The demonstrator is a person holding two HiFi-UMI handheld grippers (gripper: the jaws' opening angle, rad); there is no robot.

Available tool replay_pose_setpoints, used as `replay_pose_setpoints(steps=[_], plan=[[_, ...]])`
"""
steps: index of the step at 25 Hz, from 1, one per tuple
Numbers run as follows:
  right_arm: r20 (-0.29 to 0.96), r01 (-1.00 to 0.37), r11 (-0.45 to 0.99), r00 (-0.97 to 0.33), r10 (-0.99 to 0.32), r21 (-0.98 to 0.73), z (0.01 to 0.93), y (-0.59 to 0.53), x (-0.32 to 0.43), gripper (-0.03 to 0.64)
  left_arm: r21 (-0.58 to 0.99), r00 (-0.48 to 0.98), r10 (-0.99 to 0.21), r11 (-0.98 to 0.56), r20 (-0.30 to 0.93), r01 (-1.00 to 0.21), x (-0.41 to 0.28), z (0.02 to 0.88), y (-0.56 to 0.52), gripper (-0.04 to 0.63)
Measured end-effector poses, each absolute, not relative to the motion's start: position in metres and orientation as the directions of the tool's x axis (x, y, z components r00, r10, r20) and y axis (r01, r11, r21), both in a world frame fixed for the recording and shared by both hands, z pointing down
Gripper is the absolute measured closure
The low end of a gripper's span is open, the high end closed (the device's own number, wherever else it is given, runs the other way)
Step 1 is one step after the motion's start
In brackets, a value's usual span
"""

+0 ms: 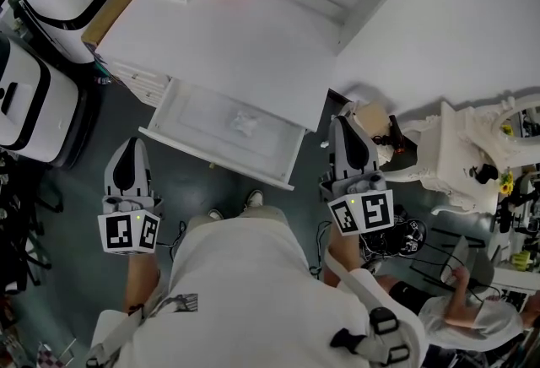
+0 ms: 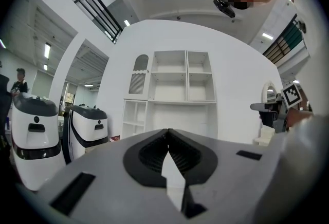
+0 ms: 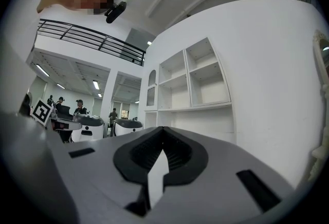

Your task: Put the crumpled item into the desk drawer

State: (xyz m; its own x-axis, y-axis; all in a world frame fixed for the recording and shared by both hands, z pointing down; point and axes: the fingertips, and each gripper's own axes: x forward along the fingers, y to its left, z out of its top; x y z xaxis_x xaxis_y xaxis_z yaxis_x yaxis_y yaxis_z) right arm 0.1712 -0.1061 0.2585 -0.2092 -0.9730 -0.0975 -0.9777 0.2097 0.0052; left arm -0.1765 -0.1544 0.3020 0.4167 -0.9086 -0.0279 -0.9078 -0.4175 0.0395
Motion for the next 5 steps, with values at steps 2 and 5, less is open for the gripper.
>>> replay_pose_setpoints(steps=[2, 5], plan=[[-0.098, -0.977, 0.213, -0.213, -0.972, 0.009, 0.2574, -0.1055, 0.1694, 0.607, 0.037, 0.42, -0.907, -0.421, -0.035, -0.906, -0.1758, 0.2994, -0.154, 0.58], [-0.1, -0.976, 0.217, -0.217, -0.971, 0.012, 0.2561, -0.1038, 0.1677, 0.607, 0.03, 0.423, -0.905, -0.425, -0.042, -0.905, -0.1744, 0.2964, -0.153, 0.58]])
